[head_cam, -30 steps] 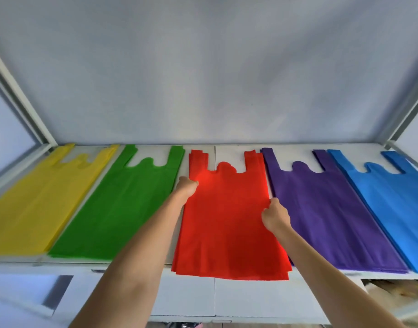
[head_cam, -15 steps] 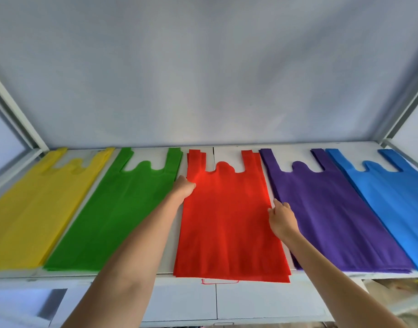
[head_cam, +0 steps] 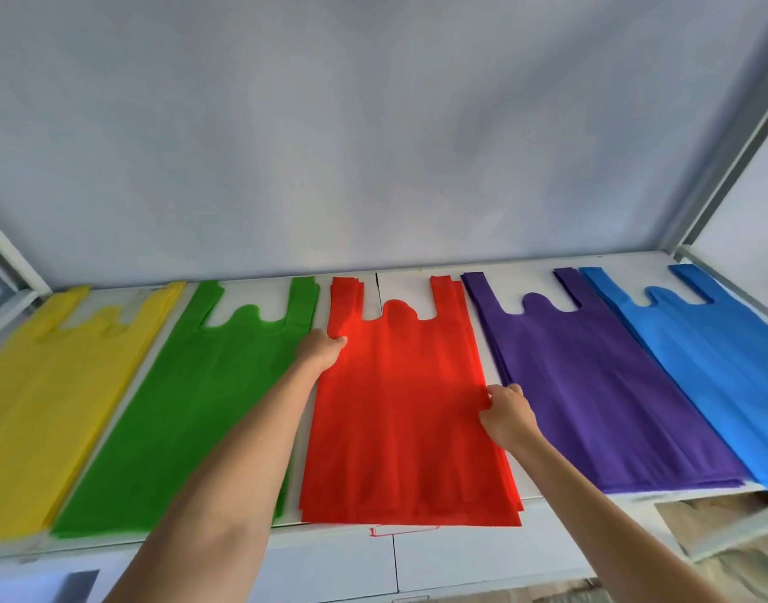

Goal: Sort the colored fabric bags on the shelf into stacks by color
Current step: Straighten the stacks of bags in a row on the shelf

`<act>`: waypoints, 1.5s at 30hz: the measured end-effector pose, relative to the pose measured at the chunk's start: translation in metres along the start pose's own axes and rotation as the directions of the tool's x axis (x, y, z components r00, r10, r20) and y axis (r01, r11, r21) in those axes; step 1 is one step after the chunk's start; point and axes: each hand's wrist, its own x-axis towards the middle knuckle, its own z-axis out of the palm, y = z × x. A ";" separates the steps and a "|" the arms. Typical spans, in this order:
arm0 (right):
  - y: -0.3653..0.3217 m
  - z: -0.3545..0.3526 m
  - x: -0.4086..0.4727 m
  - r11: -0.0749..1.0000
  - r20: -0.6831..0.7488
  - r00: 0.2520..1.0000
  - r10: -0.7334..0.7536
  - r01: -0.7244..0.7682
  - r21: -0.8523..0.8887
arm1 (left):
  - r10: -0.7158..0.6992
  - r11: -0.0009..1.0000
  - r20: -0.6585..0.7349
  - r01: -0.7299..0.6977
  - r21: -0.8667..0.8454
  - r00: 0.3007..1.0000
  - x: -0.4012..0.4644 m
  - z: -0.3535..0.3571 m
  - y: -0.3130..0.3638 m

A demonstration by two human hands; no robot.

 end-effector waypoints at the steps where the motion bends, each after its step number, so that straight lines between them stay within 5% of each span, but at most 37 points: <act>1: -0.002 0.002 0.000 1.000 -0.008 1.000 -0.009 0.009 0.018 | 0.008 1.000 -0.002 -0.008 -0.002 1.000 0.000 0.002 0.000; 9: -0.011 -0.012 0.010 0.968 -0.071 0.997 -0.037 0.054 0.245 | -0.018 0.995 -0.107 0.007 -0.096 0.994 0.001 0.012 0.017; 16: 0.046 -0.077 0.034 0.949 -0.249 0.966 -0.070 0.141 0.282 | 0.034 0.994 -0.365 0.006 0.106 0.931 -0.011 0.022 0.063; 20: 0.116 -0.125 0.057 1.000 -0.165 0.986 0.020 -0.018 0.011 | 0.267 0.963 -0.348 -0.233 0.138 0.899 -0.036 0.071 0.121; 23: 0.165 -0.148 0.070 0.986 -0.159 0.984 0.079 -0.101 -0.133 | 0.339 0.941 -0.181 -0.332 0.069 0.923 -0.058 0.110 0.170; 27: 0.201 -0.157 0.079 0.973 -0.043 0.996 0.082 -0.089 -0.214 | 0.227 0.958 0.042 -0.231 0.171 0.973 -0.078 0.146 0.209; 31: 0.207 -0.154 0.086 0.981 0.009 1.000 0.021 -0.019 -0.193 | 0.109 0.955 0.062 -0.122 0.270 0.992 -0.080 0.168 0.215; 41: 0.211 -0.154 0.103 1.000 0.041 0.999 0.001 0.000 -0.013 | -0.086 0.984 0.012 0.087 -0.154 0.996 -0.077 0.173 0.220; 45: 0.211 -0.153 0.110 1.000 0.108 0.994 -0.020 0.018 0.022 | -0.089 0.994 -0.023 0.088 -0.062 0.996 -0.073 0.171 0.219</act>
